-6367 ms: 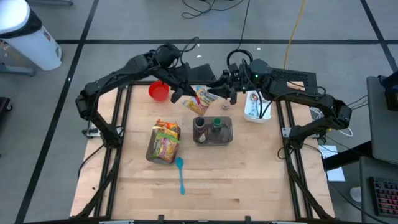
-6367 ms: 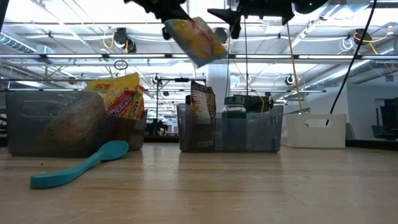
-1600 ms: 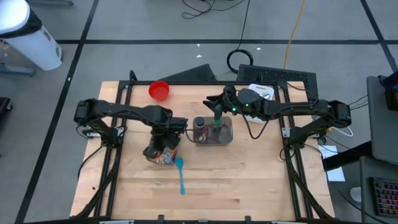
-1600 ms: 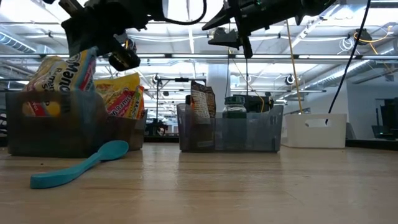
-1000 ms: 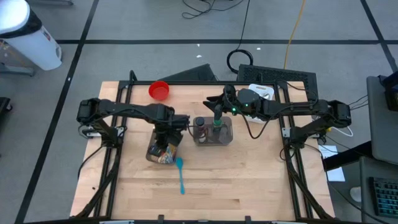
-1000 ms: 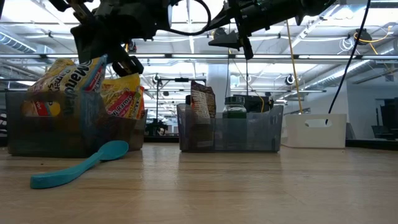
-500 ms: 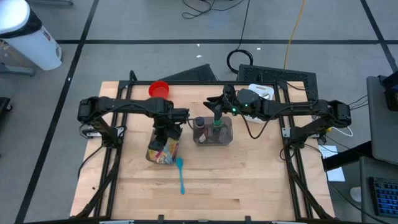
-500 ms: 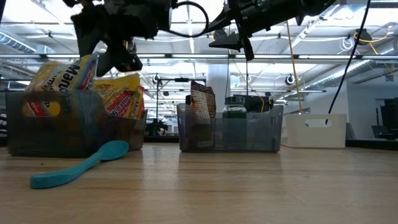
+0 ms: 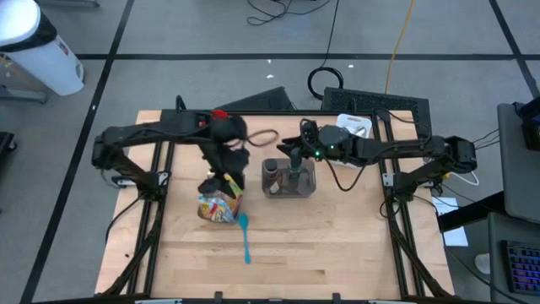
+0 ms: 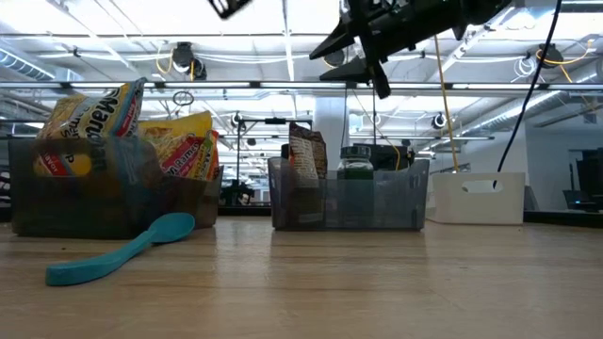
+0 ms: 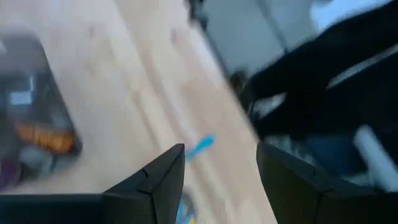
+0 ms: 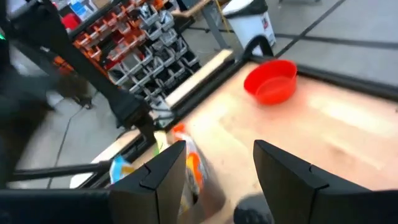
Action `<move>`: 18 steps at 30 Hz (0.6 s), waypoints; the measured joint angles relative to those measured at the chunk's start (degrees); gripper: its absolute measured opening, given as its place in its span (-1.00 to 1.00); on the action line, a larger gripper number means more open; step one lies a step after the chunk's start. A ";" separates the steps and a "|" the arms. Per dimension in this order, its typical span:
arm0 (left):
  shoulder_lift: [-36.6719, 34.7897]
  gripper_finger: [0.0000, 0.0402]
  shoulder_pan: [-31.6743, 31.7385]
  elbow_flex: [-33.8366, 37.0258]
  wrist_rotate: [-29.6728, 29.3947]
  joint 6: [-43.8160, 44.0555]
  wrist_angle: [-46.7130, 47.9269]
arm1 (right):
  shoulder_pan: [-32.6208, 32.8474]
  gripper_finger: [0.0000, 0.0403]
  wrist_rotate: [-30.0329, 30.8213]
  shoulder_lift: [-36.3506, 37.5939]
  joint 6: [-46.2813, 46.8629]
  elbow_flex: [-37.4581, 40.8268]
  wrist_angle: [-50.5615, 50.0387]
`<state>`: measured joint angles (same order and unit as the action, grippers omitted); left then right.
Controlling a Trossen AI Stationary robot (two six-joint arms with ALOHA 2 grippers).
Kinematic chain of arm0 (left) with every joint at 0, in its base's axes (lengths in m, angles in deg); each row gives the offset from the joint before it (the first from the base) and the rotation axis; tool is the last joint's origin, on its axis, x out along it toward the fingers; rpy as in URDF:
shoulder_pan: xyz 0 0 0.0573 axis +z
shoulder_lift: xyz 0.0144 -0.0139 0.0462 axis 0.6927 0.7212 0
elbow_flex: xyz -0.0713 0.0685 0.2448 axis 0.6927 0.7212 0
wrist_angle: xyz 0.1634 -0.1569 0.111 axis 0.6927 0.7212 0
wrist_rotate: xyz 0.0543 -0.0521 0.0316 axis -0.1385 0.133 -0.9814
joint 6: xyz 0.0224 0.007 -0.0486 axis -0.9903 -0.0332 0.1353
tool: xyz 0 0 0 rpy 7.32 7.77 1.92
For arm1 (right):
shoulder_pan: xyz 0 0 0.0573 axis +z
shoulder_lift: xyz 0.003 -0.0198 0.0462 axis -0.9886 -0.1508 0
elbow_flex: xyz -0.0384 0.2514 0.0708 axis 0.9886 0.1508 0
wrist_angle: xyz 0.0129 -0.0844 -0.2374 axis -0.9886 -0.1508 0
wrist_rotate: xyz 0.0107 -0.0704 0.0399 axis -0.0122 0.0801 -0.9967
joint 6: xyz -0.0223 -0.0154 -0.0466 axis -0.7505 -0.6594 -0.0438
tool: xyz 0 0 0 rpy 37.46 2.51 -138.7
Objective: Pick & Place Food Item
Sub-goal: Put the blue baby spoon into the white bin
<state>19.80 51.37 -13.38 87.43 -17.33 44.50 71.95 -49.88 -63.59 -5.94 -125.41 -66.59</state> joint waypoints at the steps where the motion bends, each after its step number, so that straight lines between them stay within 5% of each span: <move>1: -1.76 0.04 0.00 0.65 0.36 1.51 -2.51 | 0.33 -0.10 0.02 0.02 0.64 0.64 0.02; 9: -13.28 0.04 -0.12 10.18 -2.64 11.59 -14.87 | 4.35 -0.10 1.08 -0.04 9.37 9.79 13.88; 14: -21.81 0.04 -1.81 24.27 -5.56 23.03 -27.20 | 7.90 -0.10 5.93 -0.04 8.69 15.73 30.06; 18: -28.52 0.04 -5.24 36.26 -11.83 38.01 -41.75 | 11.06 -0.10 5.63 -0.02 4.80 16.16 31.23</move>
<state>-8.73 46.13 22.87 75.60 20.68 2.75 83.01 -44.25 -63.61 -1.13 -109.25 -35.36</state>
